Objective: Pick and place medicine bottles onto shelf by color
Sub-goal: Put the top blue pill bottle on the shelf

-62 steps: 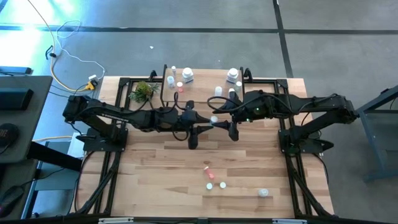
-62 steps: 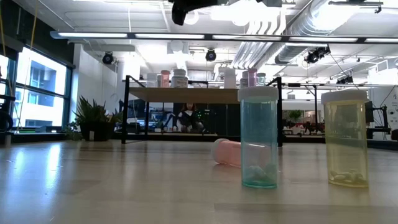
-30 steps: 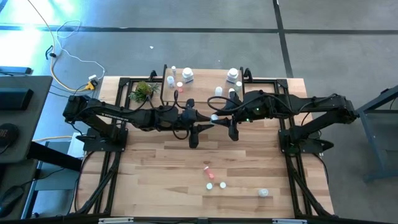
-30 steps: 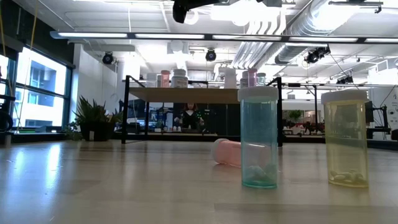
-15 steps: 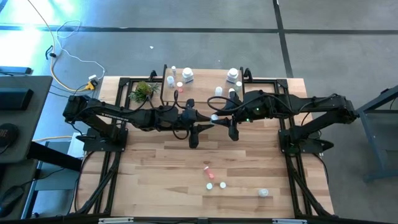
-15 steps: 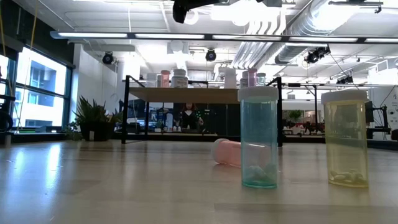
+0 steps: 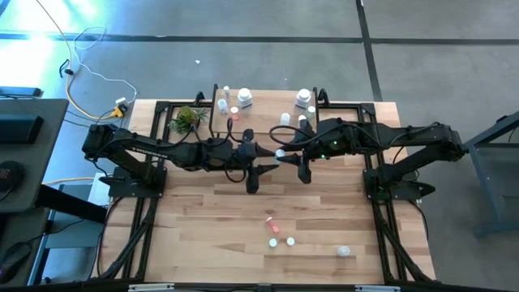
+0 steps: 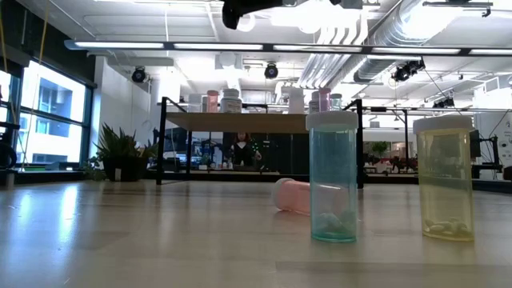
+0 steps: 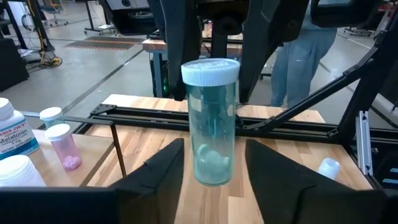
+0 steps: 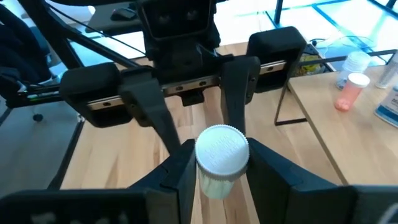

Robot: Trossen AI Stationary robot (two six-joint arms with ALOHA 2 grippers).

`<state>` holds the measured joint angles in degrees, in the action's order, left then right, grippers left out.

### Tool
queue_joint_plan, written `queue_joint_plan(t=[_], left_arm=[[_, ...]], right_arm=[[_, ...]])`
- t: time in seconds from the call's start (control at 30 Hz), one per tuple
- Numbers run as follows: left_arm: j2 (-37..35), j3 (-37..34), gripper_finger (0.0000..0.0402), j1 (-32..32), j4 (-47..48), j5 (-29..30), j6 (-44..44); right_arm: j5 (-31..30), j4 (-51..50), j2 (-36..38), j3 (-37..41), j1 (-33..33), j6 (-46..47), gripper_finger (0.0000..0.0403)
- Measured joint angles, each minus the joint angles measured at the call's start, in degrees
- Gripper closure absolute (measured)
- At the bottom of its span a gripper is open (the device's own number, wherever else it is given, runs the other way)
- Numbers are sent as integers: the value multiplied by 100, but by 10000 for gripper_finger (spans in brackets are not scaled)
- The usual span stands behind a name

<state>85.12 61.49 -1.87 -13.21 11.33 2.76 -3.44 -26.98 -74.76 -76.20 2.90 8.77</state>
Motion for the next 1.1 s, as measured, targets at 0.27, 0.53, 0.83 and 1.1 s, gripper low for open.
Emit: queue_joint_plan(t=[0.27, 0.53, 0.83, 1.1], left_arm=[[0, 0, 187, 0, 10, 469, 1], [-249, 0, 177, -177, 171, 598, 229], [-572, 0, 177, -600, 792, 355, 258], [-811, 0, 177, -1145, 1011, 57, 44]], right_arm=[[-250, -27, 0, 0, -2, -22, 293], [-261, -26, 0, 0, -228, -22, 293], [-261, 166, 0, 0, -758, -121, 293], [-263, 661, 2, 0, -1413, -479, 293]])
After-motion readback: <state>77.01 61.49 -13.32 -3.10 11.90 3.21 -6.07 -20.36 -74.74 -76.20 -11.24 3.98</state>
